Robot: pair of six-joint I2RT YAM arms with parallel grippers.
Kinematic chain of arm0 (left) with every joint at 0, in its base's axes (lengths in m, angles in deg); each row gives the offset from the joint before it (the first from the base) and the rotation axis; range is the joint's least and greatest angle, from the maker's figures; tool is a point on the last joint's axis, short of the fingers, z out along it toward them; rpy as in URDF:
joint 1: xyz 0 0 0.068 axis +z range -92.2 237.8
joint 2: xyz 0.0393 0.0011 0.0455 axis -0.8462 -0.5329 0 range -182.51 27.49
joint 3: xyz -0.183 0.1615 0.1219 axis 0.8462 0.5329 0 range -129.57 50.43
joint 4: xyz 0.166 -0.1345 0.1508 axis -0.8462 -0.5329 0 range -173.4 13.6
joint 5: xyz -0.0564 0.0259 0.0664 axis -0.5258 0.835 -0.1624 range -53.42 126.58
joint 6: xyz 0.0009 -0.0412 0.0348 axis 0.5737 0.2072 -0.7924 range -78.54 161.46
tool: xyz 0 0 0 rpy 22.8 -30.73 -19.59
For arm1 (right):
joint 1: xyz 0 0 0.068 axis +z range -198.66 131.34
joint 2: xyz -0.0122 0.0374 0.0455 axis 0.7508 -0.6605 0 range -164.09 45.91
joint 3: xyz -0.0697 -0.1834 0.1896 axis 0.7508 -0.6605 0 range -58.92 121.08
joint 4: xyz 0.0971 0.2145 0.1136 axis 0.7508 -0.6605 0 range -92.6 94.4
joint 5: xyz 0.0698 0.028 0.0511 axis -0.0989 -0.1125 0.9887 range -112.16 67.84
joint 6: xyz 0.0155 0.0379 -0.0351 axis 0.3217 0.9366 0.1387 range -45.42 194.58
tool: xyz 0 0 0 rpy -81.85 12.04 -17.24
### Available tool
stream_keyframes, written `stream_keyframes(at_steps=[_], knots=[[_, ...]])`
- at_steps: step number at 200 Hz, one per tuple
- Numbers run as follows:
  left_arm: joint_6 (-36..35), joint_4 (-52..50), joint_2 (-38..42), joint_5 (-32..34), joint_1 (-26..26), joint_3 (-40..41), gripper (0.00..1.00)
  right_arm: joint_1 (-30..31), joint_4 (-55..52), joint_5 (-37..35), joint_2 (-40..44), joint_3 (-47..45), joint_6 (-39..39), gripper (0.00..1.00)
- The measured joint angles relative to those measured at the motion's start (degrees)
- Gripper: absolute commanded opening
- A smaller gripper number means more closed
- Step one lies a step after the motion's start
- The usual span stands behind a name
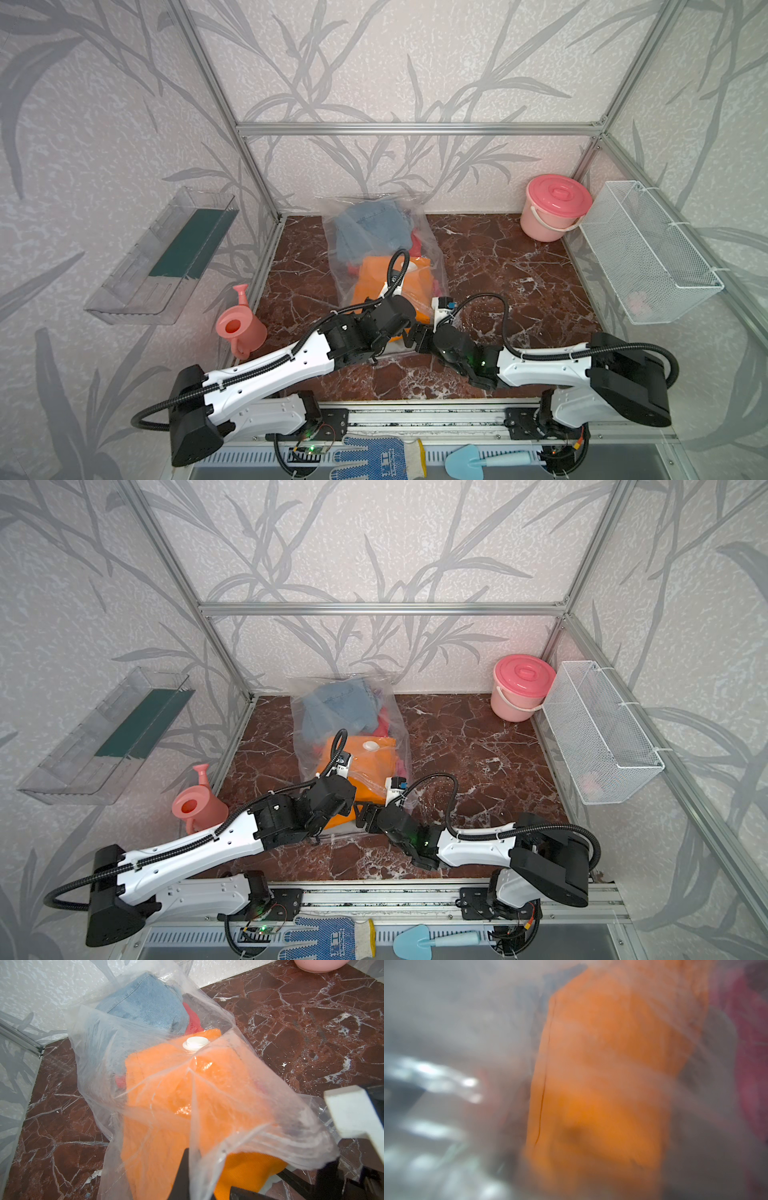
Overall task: Take the trousers out of the vacuum bag
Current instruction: Take out the trousers from the vacuum bag.
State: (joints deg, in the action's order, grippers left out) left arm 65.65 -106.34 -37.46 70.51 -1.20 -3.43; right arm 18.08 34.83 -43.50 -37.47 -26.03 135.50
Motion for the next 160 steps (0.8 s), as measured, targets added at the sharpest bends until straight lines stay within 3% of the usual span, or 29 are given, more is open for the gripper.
stream_keyframes(at_steps=[118,160], knots=[[0.0,0.0,0.6,-0.5,0.5,0.2,0.00,1.5,3.1,-1.1,-0.8,3.9,-1.9,0.85],[0.1,0.1,0.9,-0.7,0.6,0.7,0.00,4.0,2.7,-4.1,-0.1,1.6,1.4,0.85]])
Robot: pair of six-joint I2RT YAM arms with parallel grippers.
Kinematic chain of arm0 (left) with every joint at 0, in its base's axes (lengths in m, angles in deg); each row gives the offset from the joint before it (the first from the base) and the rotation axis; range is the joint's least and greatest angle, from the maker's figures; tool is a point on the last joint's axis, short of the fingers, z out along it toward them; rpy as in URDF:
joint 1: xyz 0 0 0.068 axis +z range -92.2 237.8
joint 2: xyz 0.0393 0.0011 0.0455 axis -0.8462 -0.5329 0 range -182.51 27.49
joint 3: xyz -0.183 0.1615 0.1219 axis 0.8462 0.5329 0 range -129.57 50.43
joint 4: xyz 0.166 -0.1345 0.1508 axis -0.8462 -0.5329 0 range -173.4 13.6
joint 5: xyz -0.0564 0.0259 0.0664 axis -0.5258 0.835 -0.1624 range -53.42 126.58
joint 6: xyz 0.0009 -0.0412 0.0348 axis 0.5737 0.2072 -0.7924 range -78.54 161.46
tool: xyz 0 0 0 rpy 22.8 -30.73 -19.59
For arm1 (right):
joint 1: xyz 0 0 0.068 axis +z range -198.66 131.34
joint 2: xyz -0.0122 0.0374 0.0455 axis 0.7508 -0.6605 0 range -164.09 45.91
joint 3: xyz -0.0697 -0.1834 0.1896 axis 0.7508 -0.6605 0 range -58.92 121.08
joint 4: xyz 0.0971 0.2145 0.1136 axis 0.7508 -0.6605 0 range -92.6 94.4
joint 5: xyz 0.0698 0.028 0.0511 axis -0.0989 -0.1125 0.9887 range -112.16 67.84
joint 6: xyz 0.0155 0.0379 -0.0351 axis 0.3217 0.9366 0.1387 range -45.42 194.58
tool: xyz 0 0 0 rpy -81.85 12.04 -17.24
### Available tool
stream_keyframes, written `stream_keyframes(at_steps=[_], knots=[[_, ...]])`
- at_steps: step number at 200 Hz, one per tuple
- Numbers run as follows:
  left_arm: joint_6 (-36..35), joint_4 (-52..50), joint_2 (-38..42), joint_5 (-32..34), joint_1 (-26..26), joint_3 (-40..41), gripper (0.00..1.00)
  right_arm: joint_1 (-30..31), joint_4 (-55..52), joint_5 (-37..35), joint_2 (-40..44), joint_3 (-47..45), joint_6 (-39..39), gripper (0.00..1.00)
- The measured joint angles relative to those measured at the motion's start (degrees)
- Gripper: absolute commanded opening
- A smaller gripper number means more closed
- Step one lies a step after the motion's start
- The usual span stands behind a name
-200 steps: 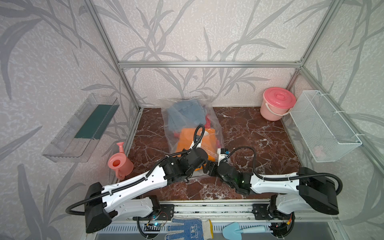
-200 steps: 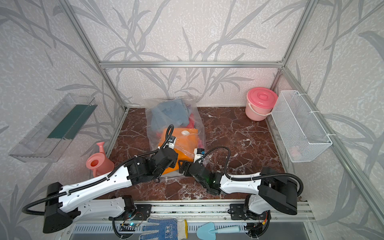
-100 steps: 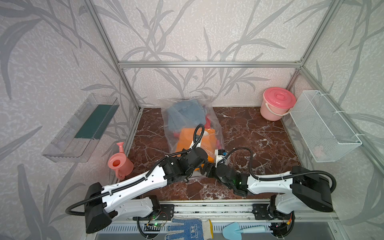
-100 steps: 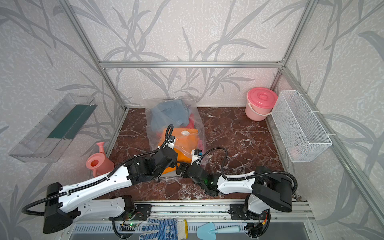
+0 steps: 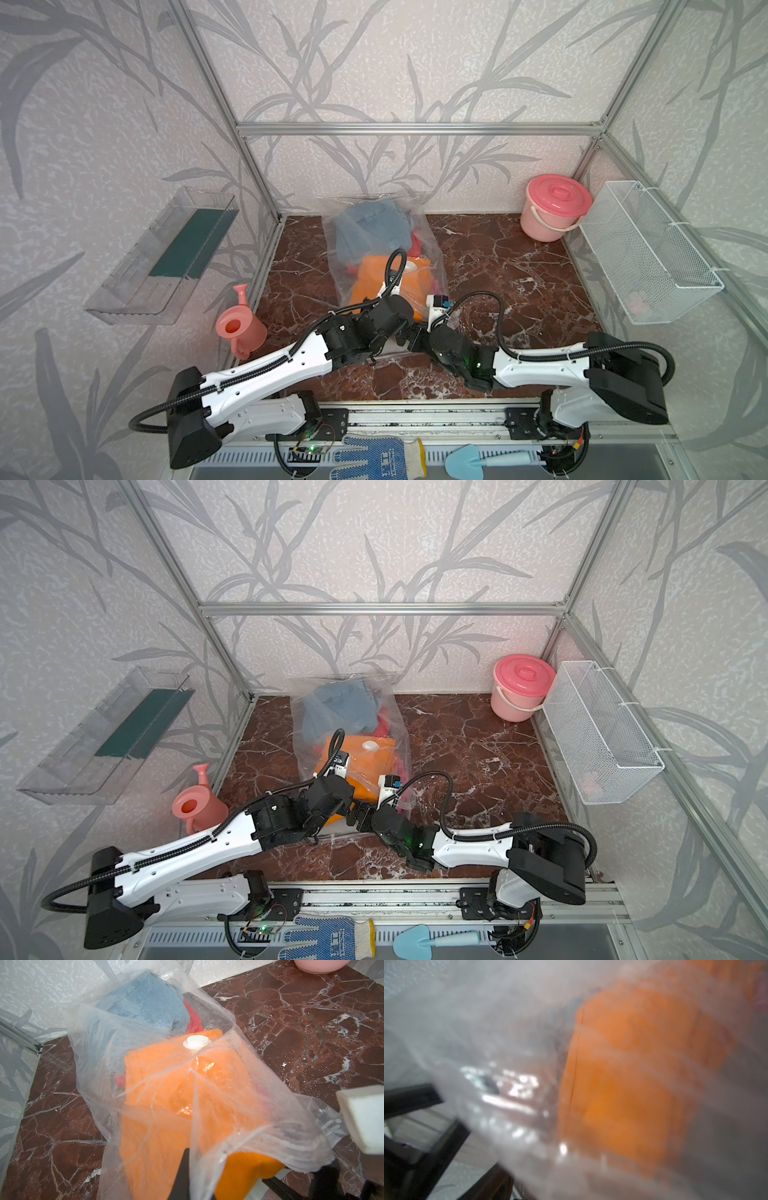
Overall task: Take the trousers out of the vacuum bag
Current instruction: Take out the trousers from the vacuum bag.
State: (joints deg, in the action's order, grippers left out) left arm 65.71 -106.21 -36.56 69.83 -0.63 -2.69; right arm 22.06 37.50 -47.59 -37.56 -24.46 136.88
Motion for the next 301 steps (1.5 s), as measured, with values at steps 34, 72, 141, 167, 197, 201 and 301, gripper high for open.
stream_keyframes(at_steps=[34,72,141,167,197,201,301], knots=[[0.0,0.1,0.1,-0.3,0.2,0.0,0.00,3.6,-1.3,-2.8,1.5,-3.8,4.0,0.86],[0.0,0.2,0.5,-0.4,0.5,0.1,0.00,5.4,-0.9,-3.7,1.7,-4.3,5.7,0.86],[0.4,0.3,1.0,-0.4,0.8,0.5,0.00,5.3,4.4,-2.9,-4.2,-2.0,5.9,0.85],[0.4,0.3,1.0,-0.4,0.9,0.5,0.00,4.4,7.9,-2.0,-7.4,-1.3,6.1,0.85],[0.4,0.3,1.0,-0.5,1.0,0.5,0.00,2.9,11.6,-0.5,-10.6,-0.3,6.2,0.85],[0.4,0.3,1.0,-0.5,1.1,0.5,0.00,2.6,12.1,-0.4,-11.1,-0.2,6.2,0.85],[0.9,0.3,1.0,-0.9,1.5,0.5,0.00,-0.7,14.4,1.1,-12.1,2.9,3.7,0.85]])
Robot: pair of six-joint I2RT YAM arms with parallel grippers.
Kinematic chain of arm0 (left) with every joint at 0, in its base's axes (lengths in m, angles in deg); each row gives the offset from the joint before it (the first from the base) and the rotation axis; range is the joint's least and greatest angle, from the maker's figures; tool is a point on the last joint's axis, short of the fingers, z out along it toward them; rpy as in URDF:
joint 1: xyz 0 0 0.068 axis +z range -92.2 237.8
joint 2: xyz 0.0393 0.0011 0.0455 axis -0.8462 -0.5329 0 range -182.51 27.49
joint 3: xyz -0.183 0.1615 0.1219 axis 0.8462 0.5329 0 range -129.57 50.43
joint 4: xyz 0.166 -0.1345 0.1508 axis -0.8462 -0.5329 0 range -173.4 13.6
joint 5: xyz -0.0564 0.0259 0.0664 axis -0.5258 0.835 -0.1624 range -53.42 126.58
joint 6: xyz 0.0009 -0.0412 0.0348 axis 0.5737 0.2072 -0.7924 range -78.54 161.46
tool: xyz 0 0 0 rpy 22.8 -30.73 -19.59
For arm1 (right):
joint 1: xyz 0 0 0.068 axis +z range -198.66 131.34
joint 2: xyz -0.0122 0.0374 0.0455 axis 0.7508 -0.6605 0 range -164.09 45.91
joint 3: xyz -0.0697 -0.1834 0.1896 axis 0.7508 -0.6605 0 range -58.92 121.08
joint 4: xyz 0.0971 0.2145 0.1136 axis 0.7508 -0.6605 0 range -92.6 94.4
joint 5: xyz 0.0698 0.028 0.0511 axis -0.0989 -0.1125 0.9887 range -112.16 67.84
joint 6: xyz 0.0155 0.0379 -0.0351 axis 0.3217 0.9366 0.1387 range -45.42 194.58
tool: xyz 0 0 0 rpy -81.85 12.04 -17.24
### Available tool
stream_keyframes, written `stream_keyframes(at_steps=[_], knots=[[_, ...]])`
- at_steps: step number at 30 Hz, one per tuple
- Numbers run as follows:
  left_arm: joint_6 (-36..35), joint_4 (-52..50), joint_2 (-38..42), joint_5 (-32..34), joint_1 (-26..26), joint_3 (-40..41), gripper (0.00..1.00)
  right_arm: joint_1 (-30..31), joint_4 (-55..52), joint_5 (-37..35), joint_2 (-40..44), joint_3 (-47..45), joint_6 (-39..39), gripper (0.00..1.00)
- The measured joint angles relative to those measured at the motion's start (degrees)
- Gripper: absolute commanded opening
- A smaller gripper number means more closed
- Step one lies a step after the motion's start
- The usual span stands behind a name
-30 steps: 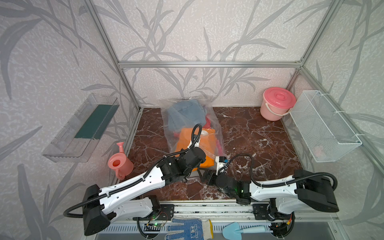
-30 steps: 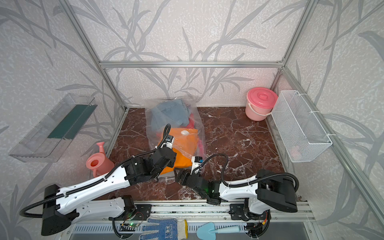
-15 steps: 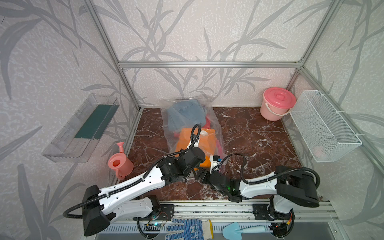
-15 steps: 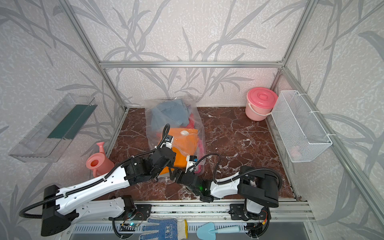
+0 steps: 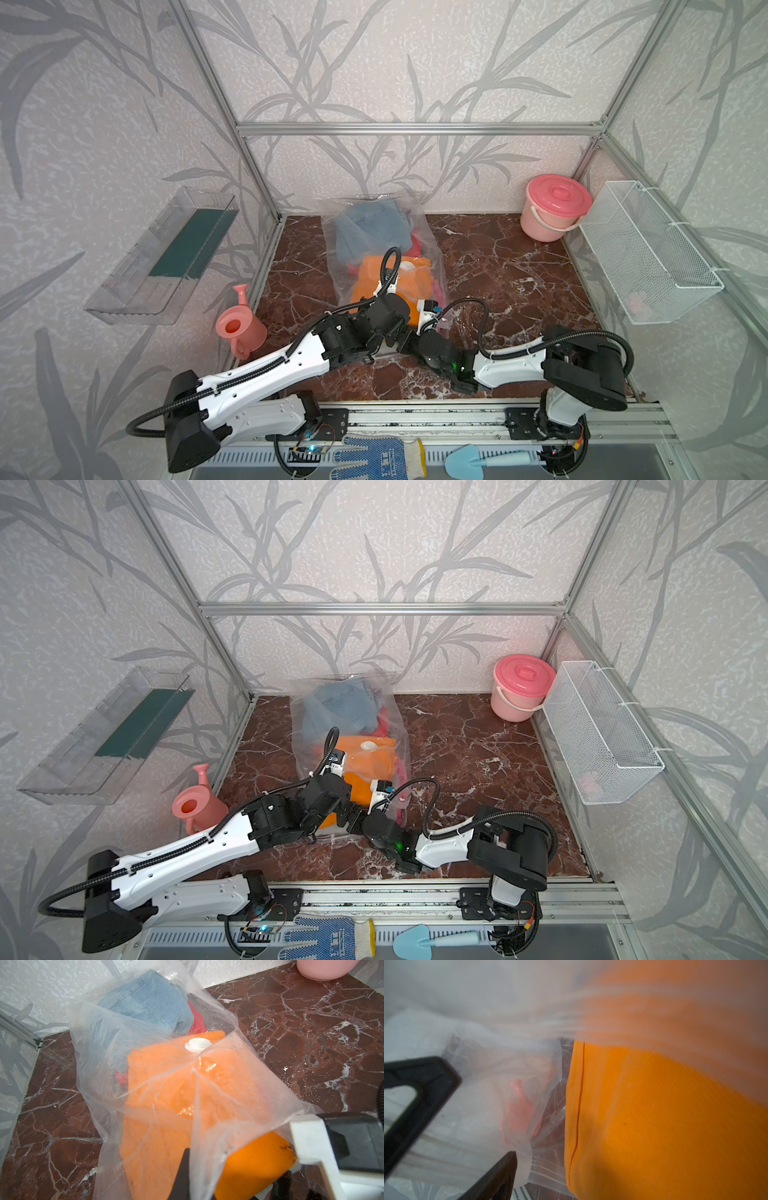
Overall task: Take the trousers out of the vacuum bag
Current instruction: Take out the trousers from the vacuum bag.
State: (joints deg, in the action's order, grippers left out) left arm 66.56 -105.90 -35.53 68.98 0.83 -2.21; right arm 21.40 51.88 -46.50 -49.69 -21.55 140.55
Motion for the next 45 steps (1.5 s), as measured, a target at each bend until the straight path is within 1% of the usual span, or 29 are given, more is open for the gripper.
stream_keyframes(at_steps=[4,10,16,19,26,37,43,45], knots=[[0.0,0.0,0.0,-0.4,0.1,0.0,0.00,0.1,-0.6,-0.3,0.0,0.0,0.8,0.84],[0.0,0.0,0.0,-1.0,0.2,0.0,0.00,1.0,-2.5,-2.9,-0.6,0.0,3.0,0.84],[0.0,0.0,0.0,-1.3,0.4,0.0,0.00,0.6,-2.5,-5.1,-2.4,0.0,3.8,0.84],[0.0,0.0,0.0,-1.5,0.4,0.0,0.00,-0.2,-2.4,-5.2,-3.2,0.1,3.5,0.81],[0.0,0.0,0.0,-1.9,0.5,0.0,0.00,-2.1,0.3,-5.1,-5.2,1.3,2.1,0.79],[0.0,0.0,0.0,-2.1,0.8,0.0,0.00,-2.7,1.1,-4.1,-5.6,2.4,-2.2,0.80],[0.0,0.0,0.0,-2.3,1.1,0.0,0.00,-3.1,1.3,-4.0,-6.9,3.1,-2.1,0.81],[0.0,0.0,0.0,-2.5,1.1,0.0,0.00,-3.6,2.2,-3.8,-8.6,3.8,-1.3,0.77]])
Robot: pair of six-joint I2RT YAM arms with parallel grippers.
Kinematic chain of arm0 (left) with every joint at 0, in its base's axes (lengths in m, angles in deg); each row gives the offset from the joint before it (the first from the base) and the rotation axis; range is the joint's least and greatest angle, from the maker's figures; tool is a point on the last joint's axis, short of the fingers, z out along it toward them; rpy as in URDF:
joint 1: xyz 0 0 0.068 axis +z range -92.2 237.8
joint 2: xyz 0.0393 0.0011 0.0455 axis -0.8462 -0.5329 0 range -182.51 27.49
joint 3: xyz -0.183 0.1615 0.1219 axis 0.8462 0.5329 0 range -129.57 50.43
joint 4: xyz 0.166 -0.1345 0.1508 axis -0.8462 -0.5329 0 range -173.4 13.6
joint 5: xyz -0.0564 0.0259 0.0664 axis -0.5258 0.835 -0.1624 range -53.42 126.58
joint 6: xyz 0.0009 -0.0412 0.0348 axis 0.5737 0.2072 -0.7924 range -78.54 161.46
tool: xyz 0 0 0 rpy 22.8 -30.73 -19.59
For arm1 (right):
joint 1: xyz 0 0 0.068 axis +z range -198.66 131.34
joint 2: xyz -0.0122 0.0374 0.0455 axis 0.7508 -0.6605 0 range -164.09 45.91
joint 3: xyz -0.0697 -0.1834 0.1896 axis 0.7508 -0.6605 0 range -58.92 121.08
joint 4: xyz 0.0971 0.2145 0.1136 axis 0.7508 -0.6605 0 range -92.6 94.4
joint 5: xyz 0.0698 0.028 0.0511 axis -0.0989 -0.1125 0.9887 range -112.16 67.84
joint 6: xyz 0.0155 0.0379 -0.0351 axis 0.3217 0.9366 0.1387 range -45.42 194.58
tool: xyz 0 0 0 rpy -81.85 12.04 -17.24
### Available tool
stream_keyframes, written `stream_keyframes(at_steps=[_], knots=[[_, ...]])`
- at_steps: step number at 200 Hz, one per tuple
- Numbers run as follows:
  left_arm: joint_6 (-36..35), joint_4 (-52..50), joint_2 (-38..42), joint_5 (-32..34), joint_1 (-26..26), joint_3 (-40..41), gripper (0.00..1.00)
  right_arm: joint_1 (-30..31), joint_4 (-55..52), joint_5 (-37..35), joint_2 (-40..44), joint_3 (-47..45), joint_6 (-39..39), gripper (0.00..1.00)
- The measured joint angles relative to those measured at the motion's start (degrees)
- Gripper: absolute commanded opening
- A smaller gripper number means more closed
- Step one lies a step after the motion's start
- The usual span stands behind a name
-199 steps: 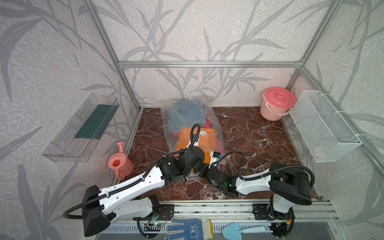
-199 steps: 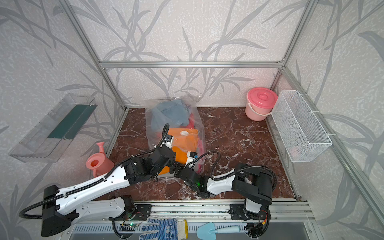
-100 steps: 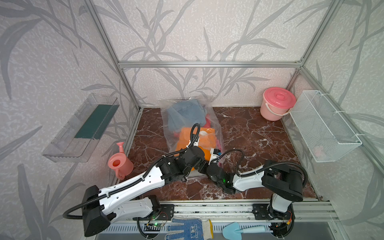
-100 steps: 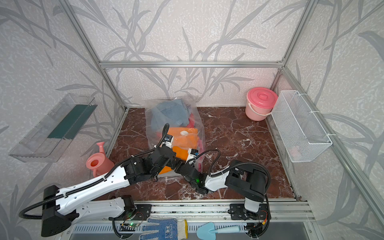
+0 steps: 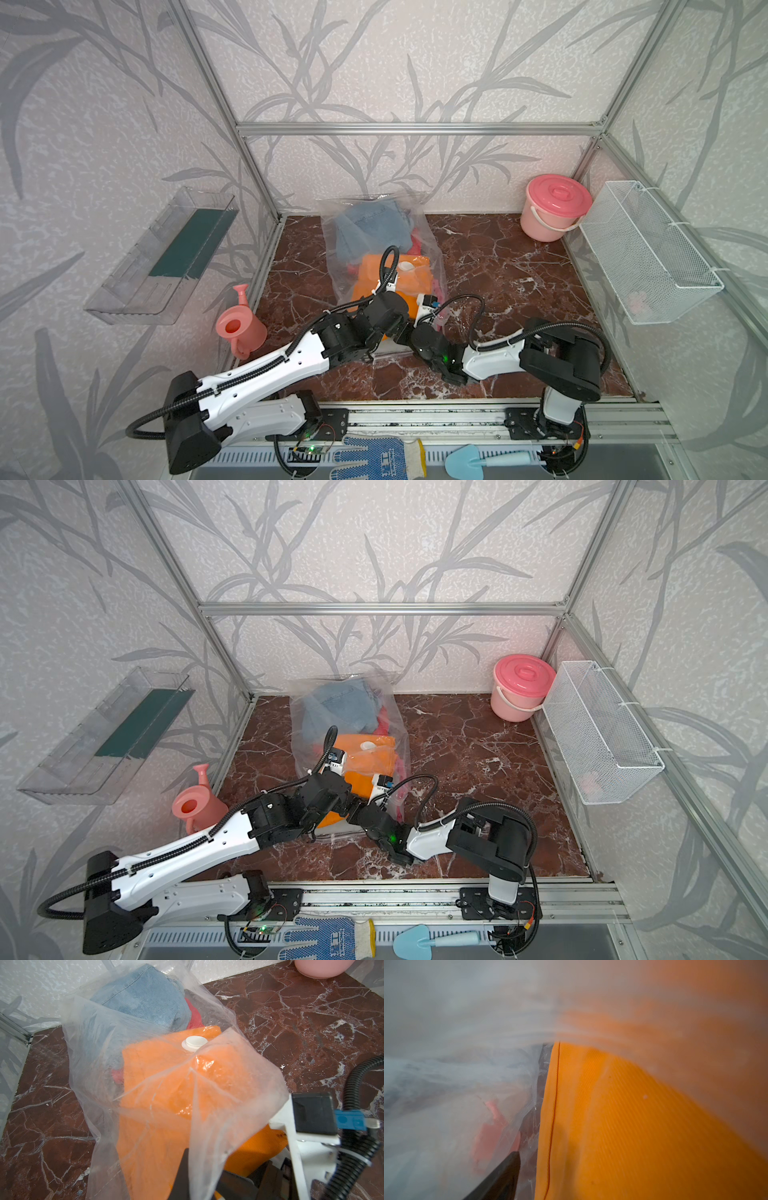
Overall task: Take the trousers out of the vacuum bag
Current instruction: Take out the trousers from the vacuum bag.
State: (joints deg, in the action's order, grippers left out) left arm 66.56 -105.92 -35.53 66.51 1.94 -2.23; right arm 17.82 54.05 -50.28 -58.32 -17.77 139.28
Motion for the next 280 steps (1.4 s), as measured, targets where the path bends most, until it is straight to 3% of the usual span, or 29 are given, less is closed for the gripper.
stream_keyframes(at_steps=[57,122,164,233,280], knots=[[0.1,0.0,-0.1,-0.1,0.3,0.0,0.00,-1.3,0.4,0.4,-0.5,0.0,-0.3,0.41],[0.6,0.0,-0.2,-0.1,0.6,0.0,0.00,-1.5,-8.5,0.7,9.7,-0.1,-1.6,0.30],[0.7,0.2,-0.2,-0.1,0.9,0.0,0.00,-0.2,-12.7,0.3,11.4,-0.2,-1.3,0.20],[1.1,0.9,-0.2,-0.3,1.2,0.0,0.00,4.9,-12.5,-2.9,13.2,-5.5,1.8,0.24],[1.4,0.9,-0.2,-0.5,1.2,0.0,0.00,4.7,-5.4,-2.9,9.0,-7.0,2.7,0.57]])
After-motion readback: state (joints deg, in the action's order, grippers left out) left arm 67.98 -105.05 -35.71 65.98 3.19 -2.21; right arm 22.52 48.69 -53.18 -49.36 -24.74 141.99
